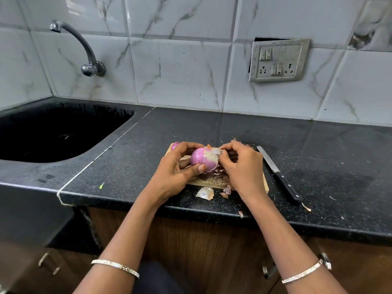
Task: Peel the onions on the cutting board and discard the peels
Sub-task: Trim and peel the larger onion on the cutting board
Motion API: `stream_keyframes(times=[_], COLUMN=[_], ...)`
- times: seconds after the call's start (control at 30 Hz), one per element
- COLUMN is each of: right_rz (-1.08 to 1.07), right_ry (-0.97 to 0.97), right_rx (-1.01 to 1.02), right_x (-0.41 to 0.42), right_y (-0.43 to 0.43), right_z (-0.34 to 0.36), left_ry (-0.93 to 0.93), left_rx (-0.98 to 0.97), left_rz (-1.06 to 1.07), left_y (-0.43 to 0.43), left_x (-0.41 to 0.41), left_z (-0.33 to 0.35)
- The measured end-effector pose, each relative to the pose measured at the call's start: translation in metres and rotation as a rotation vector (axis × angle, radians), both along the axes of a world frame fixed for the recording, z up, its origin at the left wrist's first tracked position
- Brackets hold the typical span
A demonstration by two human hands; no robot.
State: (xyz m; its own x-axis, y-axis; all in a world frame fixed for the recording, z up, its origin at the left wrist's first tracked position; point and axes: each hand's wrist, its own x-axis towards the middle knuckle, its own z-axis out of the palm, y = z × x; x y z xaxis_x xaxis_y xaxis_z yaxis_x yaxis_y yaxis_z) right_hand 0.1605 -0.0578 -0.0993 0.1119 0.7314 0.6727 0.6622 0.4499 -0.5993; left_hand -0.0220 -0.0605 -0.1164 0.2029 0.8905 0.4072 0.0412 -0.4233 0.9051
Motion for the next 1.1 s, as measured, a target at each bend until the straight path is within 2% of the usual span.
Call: stream_keyframes(times=[0.33,0.4,0.53,0.73,0.8,0.93,1.03,1.1], right_rz=[-0.107,-0.187,-0.321,-0.354,-0.246,0.171,0.322,0.396], right_ry=[-0.062,-0.088,-0.02,-0.167,-0.119,0.067,0.1,0.198], right_rx=[-0.088,-0.087,-0.044,-0.058,-0.007,-0.013,-0.074,-0.114], right_x=[-0.003,0.0,0.012,0.009,0.008,0.001,0.0,0.001], right_y=[0.008,0.008,0.009,0.003,0.002,-0.008,-0.006,-0.002], right_z=[-0.001,0.0,0.001,-0.002,-0.001,0.006,0.002,0.001], left_ry=[-0.009,-0.03,-0.042,-0.023,-0.005,0.068,0.069,0.039], left_rx=[-0.021,-0.029,-0.024,-0.015,0.001,0.091,0.108,0.09], left_rz=[-0.05,-0.055,-0.04,0.044,0.069,0.131,0.112,0.067], left_y=[-0.003,-0.003,-0.003,-0.003,-0.002,-0.001,-0.003,-0.002], left_x=[0.001,0.0,-0.001,0.002,0.002,0.001,0.0,-0.001], left_z=[0.001,0.001,0.001,0.001,0.0,0.0,0.001,0.0])
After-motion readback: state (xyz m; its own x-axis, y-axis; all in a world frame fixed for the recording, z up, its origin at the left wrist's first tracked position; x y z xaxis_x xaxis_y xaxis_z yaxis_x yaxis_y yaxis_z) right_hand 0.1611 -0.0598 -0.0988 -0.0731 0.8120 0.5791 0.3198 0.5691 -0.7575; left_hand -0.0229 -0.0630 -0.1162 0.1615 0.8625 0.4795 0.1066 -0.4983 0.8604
